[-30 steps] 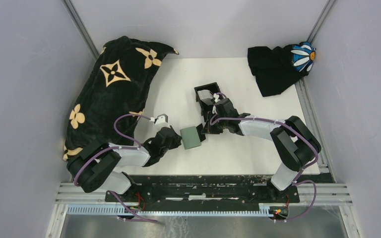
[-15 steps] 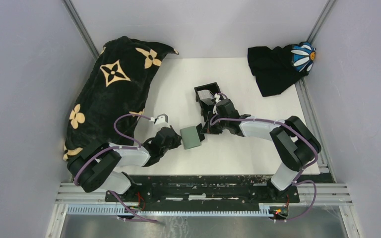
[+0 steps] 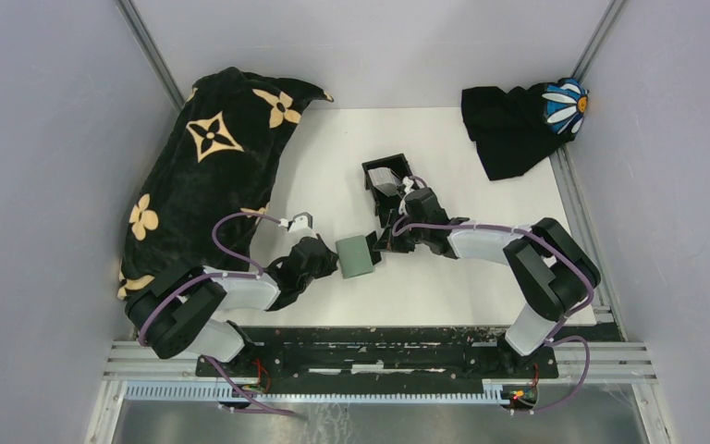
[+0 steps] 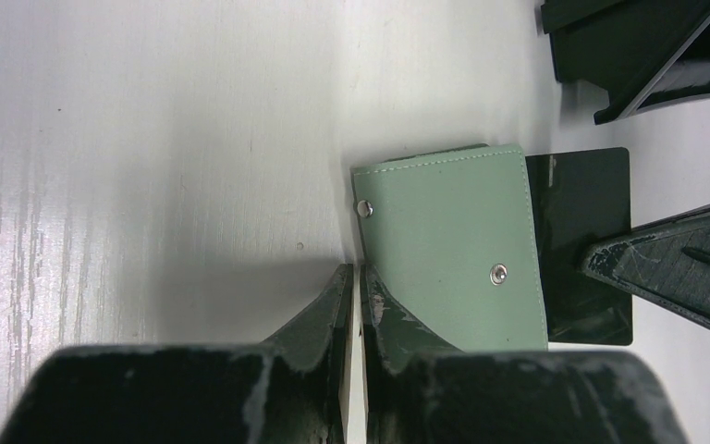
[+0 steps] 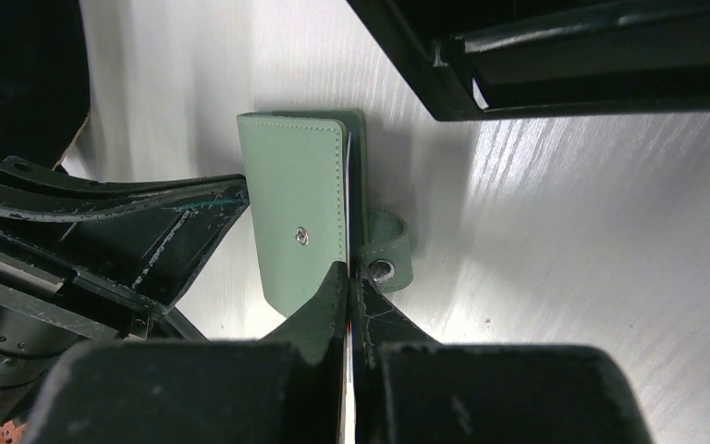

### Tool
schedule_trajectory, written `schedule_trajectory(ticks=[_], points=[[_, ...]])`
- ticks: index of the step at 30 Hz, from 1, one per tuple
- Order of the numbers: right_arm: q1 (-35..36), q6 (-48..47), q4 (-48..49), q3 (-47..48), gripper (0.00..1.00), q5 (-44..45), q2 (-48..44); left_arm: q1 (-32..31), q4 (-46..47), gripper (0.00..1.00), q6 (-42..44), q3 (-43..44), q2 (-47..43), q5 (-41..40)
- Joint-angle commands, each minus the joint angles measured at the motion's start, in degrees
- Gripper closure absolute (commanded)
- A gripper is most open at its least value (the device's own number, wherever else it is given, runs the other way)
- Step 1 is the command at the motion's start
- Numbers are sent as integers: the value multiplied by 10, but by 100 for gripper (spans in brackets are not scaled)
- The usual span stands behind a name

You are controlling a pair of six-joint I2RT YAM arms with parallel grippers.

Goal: Put the credit cards into the card holder
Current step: Open the card holder at the center of the board.

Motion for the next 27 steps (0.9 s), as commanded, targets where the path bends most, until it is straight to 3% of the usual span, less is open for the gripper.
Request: schedule_trajectory(ticks=[1,27], points=[[3,2,6,-4,99,-8,-31,-2,-12,87,5,-11,11,-1],[14,-2,-10,8,99,-4,-65,-7,-12,87,4,-7,17,1]])
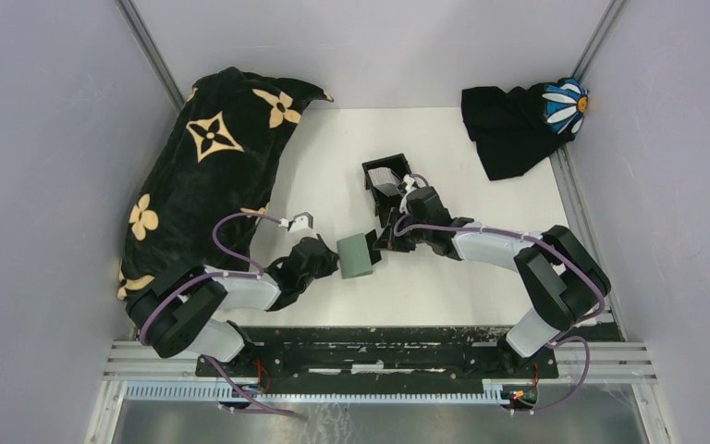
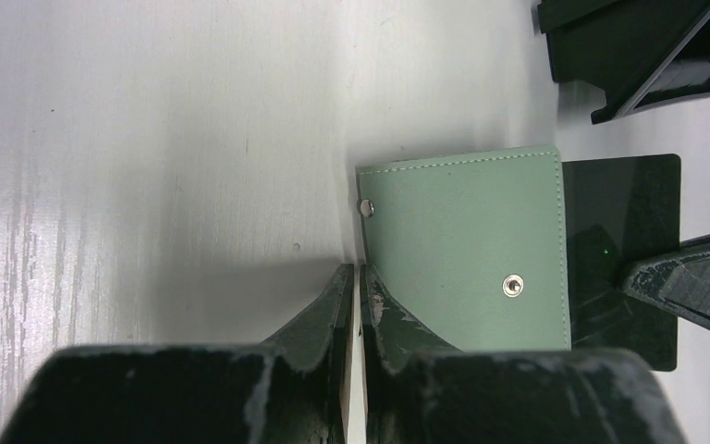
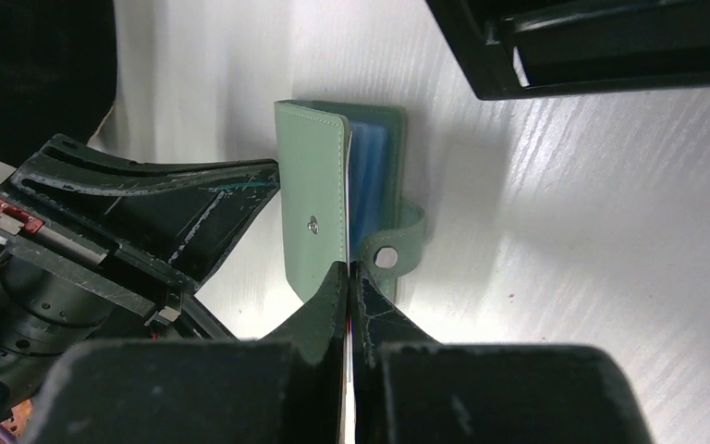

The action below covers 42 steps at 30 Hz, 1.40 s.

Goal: Put the credit cards into the card holder
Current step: Open the card holder at the center of the board.

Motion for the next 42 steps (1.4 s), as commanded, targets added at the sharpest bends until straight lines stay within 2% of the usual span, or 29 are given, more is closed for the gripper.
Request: schedule_trajectory(ticks=[1,20,30,42], points=[[12,-3,9,14,99,-4,-28,-5,-17,87,4,-5,14,1],[48,-1,11,40,99,9,-3,-9,-12,90,13,-1,32,28],[49,-60,-57,40,99,96,-20,-8,-8,90,11,-7,33,27],[48,-69,-55,33,99,111,-16,-9,-1,91,8,-11,38,25]])
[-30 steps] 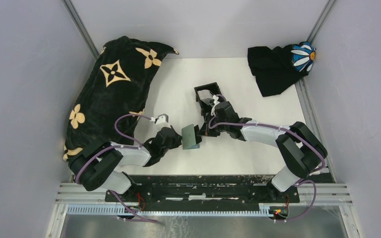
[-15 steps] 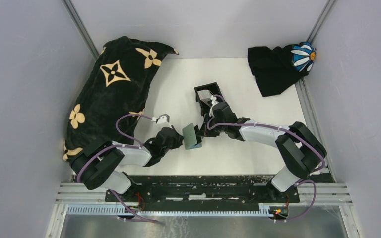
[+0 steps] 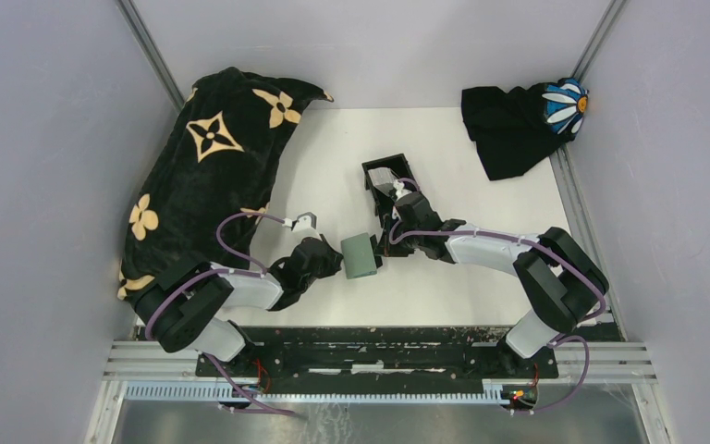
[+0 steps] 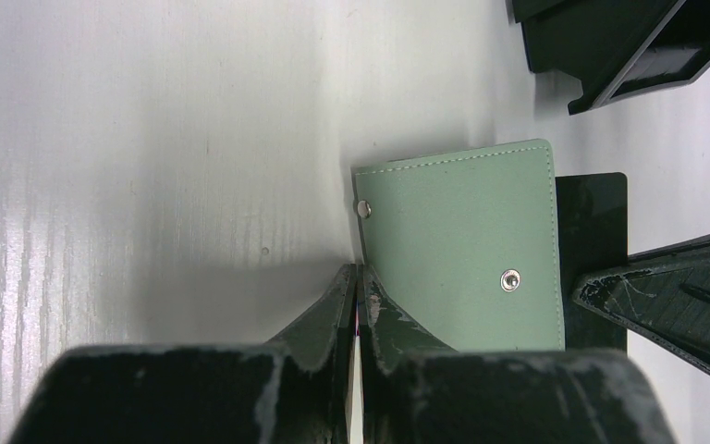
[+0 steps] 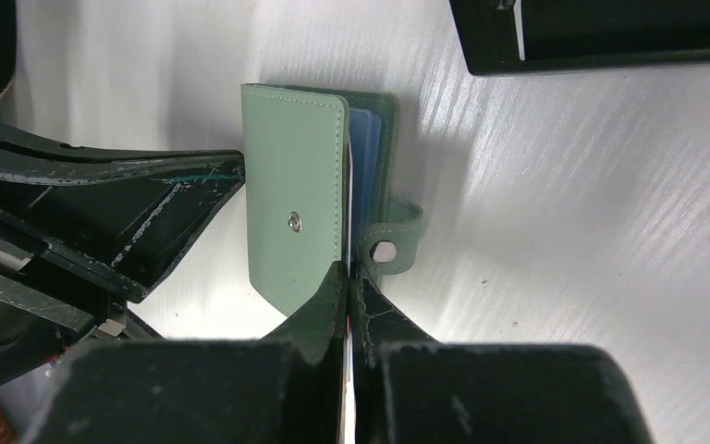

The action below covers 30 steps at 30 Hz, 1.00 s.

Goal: Put the credit cards into the card holder
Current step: Open the card holder at the center of the board.

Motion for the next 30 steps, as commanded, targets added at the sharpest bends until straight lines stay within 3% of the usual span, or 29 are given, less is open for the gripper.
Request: schedule_trajectory(ticks=[1,30], points=[[2,-16,2,16,99,20,-13,-5,-39,91,8,-12,17,6],[2,-49,-38,38,99,35,-30,-5,-31,91,5,-9,32,11]])
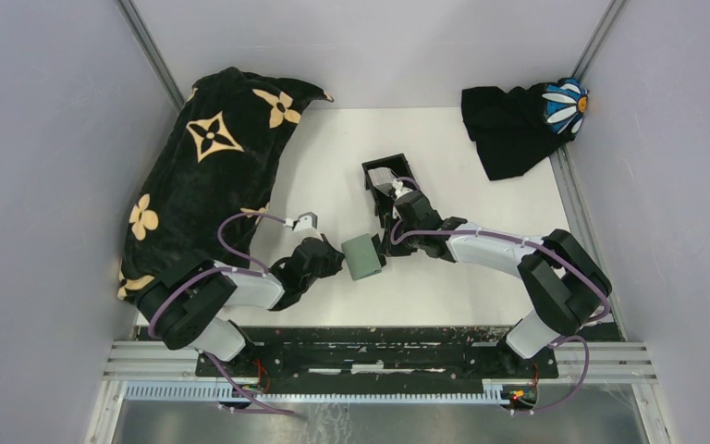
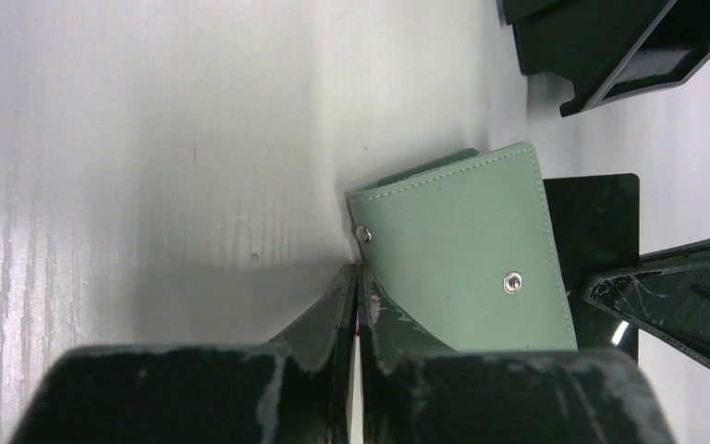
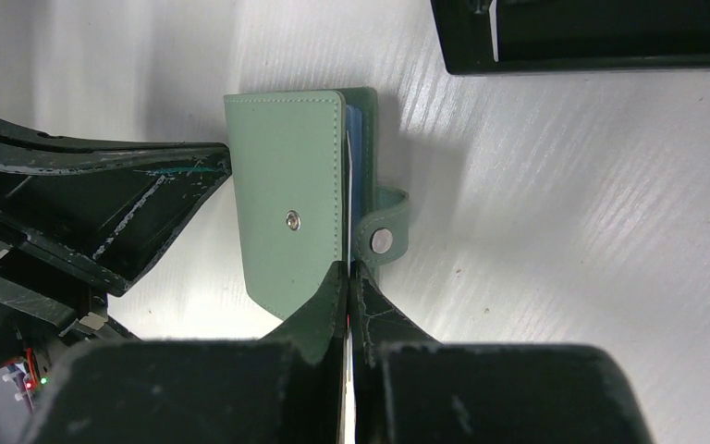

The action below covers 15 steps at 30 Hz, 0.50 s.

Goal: Put the credit cards into the card holder
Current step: Open the card holder at the center of the board.

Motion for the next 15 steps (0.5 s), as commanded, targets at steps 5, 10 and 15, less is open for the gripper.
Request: schedule_trajectory(ticks=[5,10,15], points=[[1,-1,20,22,99,-15,-11,-3,-47,91,5,-8,26,12],[-1,27,57,9,99,-43,0,-3,-44,91,6,-11,27,14],[-5,59,112,-10,99,-79,-3,-3,-40,93,8,-18,26,18]])
